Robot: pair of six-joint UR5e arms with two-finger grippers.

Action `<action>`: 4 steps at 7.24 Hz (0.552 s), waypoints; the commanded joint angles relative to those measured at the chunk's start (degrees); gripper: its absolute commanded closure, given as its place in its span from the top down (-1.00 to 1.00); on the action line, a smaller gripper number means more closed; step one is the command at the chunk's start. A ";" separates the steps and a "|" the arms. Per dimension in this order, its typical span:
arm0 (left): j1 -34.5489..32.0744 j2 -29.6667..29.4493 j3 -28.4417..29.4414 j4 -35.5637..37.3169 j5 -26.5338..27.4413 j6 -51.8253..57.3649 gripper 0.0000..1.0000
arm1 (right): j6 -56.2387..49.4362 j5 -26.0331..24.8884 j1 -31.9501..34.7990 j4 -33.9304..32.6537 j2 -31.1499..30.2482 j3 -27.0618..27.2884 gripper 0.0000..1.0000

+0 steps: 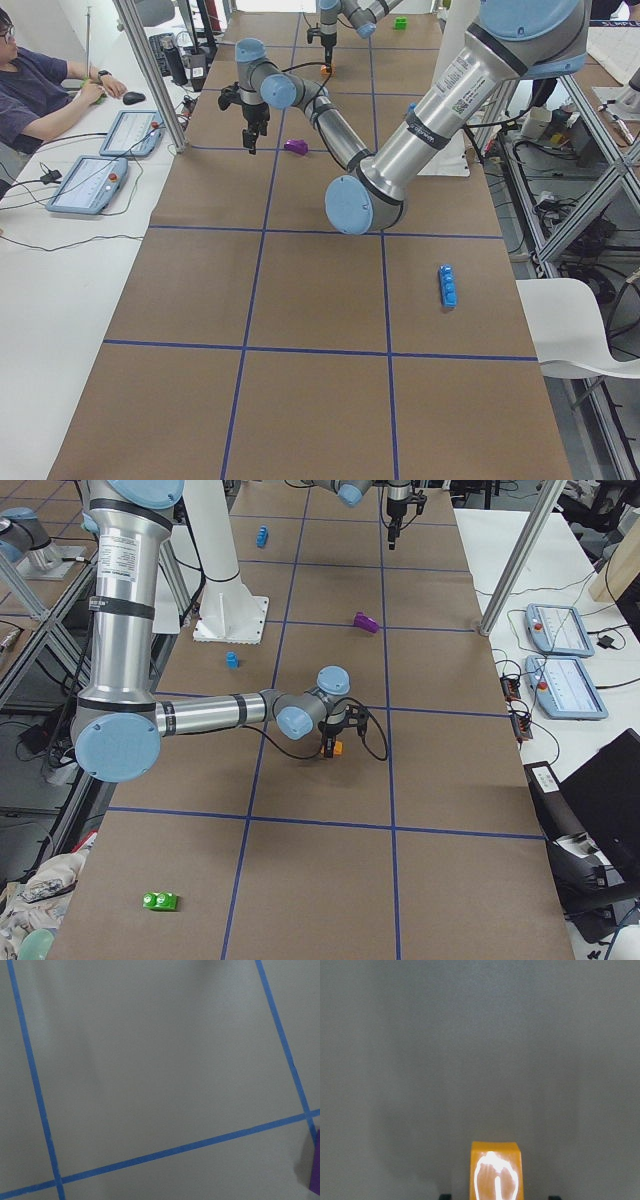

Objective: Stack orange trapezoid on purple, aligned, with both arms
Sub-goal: 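Close the right gripper on the orange trapezoid block and lift it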

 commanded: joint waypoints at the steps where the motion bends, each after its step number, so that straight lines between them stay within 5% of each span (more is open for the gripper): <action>1: 0.00 0.16 -0.09 -0.03 0.00 0.00 1.00 | -0.04 0.25 0.00 -0.07 0.06 0.25 -0.63; 2: 0.00 0.16 -0.09 -0.03 0.00 0.00 1.00 | -0.05 0.60 0.00 -0.16 0.06 0.60 -1.00; 4: -0.17 0.94 -0.35 -0.03 -0.09 0.09 1.00 | 0.22 4.26 0.61 -2.78 0.41 5.14 -1.00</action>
